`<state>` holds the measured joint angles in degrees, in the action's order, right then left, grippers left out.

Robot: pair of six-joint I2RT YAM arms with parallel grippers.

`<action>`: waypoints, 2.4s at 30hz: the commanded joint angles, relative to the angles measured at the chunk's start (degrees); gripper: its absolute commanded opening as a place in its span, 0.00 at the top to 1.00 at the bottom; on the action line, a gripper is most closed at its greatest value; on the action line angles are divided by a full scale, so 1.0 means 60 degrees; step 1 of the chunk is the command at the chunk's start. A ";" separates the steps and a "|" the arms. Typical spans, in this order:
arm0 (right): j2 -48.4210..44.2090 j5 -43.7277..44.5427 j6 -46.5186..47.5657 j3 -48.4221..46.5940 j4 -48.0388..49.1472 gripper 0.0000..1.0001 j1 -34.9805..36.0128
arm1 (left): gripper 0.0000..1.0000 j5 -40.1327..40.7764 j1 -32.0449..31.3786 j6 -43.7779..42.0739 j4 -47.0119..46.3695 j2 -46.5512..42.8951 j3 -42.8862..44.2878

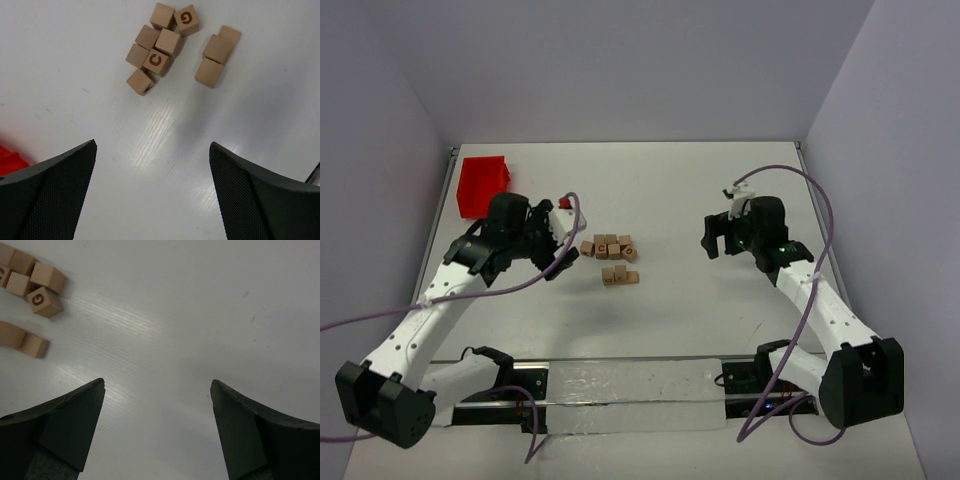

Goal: Build the wood block tower

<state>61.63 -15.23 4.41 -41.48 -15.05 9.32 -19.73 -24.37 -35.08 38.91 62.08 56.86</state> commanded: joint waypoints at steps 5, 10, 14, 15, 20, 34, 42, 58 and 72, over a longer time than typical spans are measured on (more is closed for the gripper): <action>0.2020 0.0424 0.0746 -0.1800 -0.0246 0.29 0.2400 | 0.01 -0.0953 0.1568 0.2632 -0.0454 -0.0331 -0.0233; 0.3451 0.0375 0.0922 -0.2499 -0.0304 0.40 0.3188 | 0.01 -0.2709 0.2719 0.2692 -0.0267 -0.0194 -0.0027; 0.4686 0.0286 0.0754 -0.3241 -0.0459 0.42 0.3663 | 0.01 -0.3649 0.3199 0.2903 -0.0209 0.0136 0.0147; 0.4946 0.0305 0.0695 -0.3417 -0.0482 0.42 0.3798 | 0.01 -0.3795 0.3244 0.2949 -0.0235 0.0164 0.0141; 0.5694 0.0531 0.0613 -0.3840 -0.0513 0.39 0.4269 | 0.01 -0.3856 0.3271 0.3032 -0.0457 0.0144 -0.0118; 0.7296 0.0584 0.0651 -0.5098 -0.0667 0.32 0.4878 | 0.01 -0.3962 0.3285 0.2931 -0.0763 0.0104 -0.0752; 0.8051 0.0488 0.0613 -0.5742 -0.0715 0.32 0.4877 | 0.01 -0.4006 0.3285 0.2843 -0.0772 0.0084 -0.0848; 0.8251 0.0099 0.1454 -0.5744 -0.0723 0.68 0.4878 | 0.01 -0.3918 0.3285 0.2742 -0.0949 0.0257 -0.1096; 0.5753 -0.1711 0.4849 -0.4865 -0.2327 0.85 0.4526 | 0.01 -0.4490 0.3300 0.2081 -0.0816 0.0890 -0.1010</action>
<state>101.21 -20.99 24.40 -70.81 -25.07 37.58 -42.64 -5.02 -20.04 35.77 66.85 50.15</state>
